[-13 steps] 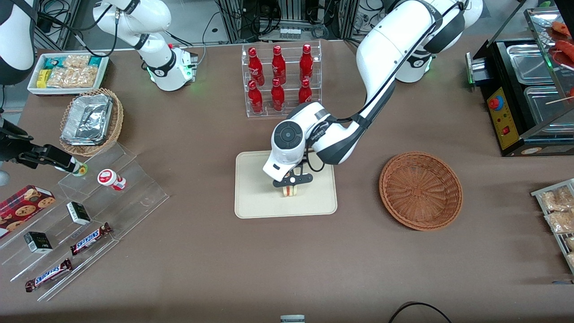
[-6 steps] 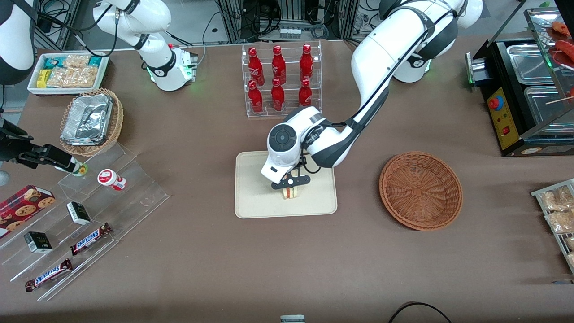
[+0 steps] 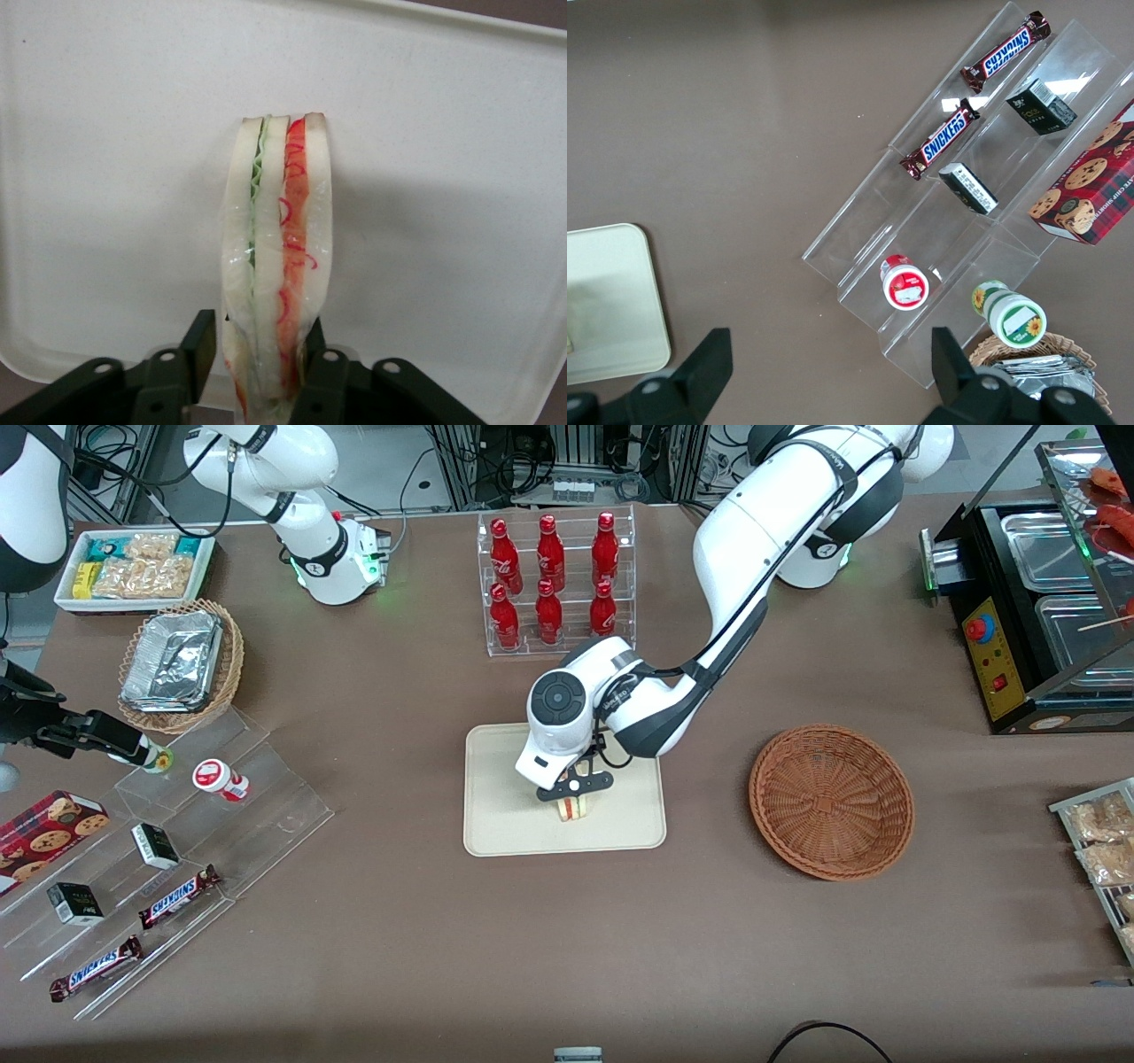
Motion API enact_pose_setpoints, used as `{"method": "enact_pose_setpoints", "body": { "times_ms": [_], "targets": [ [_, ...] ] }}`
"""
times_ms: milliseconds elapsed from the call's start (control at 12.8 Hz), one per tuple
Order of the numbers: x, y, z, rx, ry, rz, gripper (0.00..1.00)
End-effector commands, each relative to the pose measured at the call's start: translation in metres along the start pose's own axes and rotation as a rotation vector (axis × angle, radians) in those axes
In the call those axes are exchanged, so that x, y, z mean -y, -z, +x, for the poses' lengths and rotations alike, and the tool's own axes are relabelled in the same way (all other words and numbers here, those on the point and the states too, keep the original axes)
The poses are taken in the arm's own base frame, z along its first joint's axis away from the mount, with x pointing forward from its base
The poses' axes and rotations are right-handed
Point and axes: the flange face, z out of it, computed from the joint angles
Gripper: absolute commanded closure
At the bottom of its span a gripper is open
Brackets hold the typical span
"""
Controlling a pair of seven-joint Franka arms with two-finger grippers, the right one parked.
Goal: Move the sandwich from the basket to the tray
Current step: 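Lower the sandwich onto the tray and open the left gripper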
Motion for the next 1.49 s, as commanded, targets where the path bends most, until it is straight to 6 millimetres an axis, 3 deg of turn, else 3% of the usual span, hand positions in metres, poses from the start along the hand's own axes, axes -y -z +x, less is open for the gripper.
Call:
{"method": "enact_pose_setpoints", "body": {
  "times_ms": [0,235,627,1020,1255,1412],
  "targets": [
    [-0.007,0.006,0.000,-0.033,0.014,-0.003,0.00],
    [-0.004,0.033,0.003,-0.046,0.018,-0.013,0.00],
    [-0.002,0.083,-0.011,-0.075,-0.009,-0.011,0.00],
    [0.013,0.126,-0.016,-0.091,-0.135,0.034,0.00],
    [0.053,0.166,0.013,-0.091,-0.074,0.062,0.00],
    [0.077,0.180,0.031,-0.084,-0.097,0.066,0.00]
  ]
}}
